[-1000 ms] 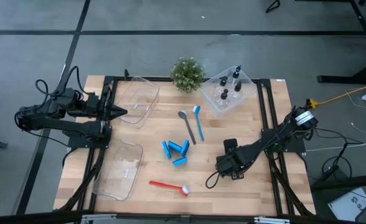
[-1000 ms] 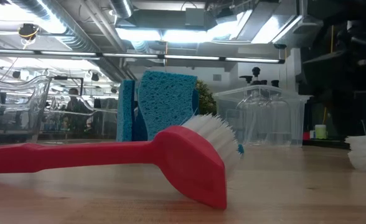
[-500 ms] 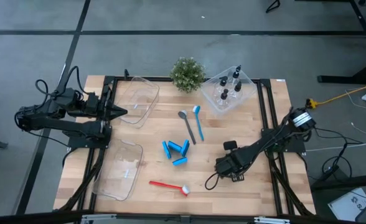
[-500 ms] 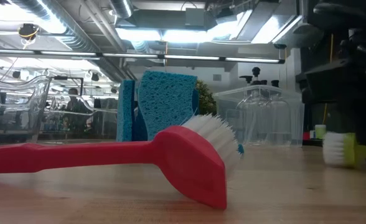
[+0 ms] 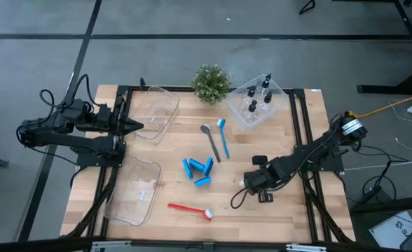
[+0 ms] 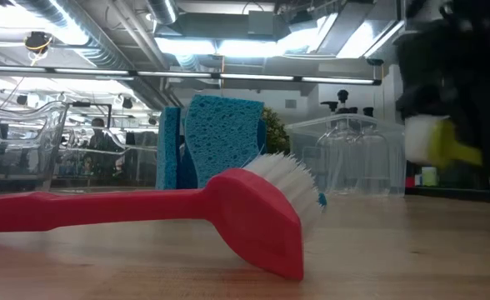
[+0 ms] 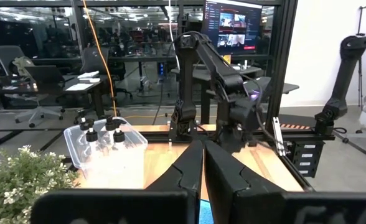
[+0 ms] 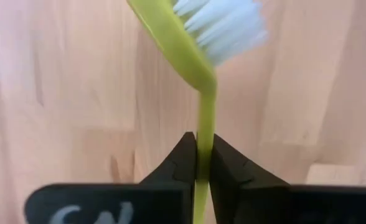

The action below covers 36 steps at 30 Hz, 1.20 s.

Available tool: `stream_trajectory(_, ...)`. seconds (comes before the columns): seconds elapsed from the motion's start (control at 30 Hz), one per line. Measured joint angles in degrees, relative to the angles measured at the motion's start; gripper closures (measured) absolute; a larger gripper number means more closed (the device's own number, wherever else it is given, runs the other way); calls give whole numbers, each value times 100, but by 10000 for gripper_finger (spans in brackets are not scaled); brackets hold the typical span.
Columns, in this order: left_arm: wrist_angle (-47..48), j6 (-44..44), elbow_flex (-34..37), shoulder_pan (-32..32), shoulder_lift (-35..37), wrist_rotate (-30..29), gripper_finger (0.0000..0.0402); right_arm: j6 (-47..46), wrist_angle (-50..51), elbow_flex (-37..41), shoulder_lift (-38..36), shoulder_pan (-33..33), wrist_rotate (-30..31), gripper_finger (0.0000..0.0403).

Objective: Pick & Place Kitchen Sink Supplies
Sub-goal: Put the yellow dish brush into the top transparent bin

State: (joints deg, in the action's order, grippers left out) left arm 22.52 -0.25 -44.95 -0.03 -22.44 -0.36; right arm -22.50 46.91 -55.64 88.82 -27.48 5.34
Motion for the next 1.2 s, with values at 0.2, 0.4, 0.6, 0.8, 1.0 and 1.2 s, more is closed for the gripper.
stream_trajectory(0.2,0,0,0,0,0,-2,391,-179,-422,-2,-634,279,169,379)
stream_trajectory(0.4,0,0,0,1,-2,-2,389,-404,-1106,-2,-1077,539,257,369)
stream_trajectory(0.6,0,0,0,0,0,-2,394,279,-2518,-3,-1178,715,-202,378)
stream_trajectory(0.8,0,0,0,2,0,-2,390,812,-3953,-4,-1178,903,-445,366)
stream_trajectory(1.0,0,0,0,0,-2,-2,390,1413,-5666,-5,-1112,1168,-452,379)
stream_trajectory(1.2,0,0,0,2,-1,-1,389,2037,-7642,-6,-747,1537,-454,376)
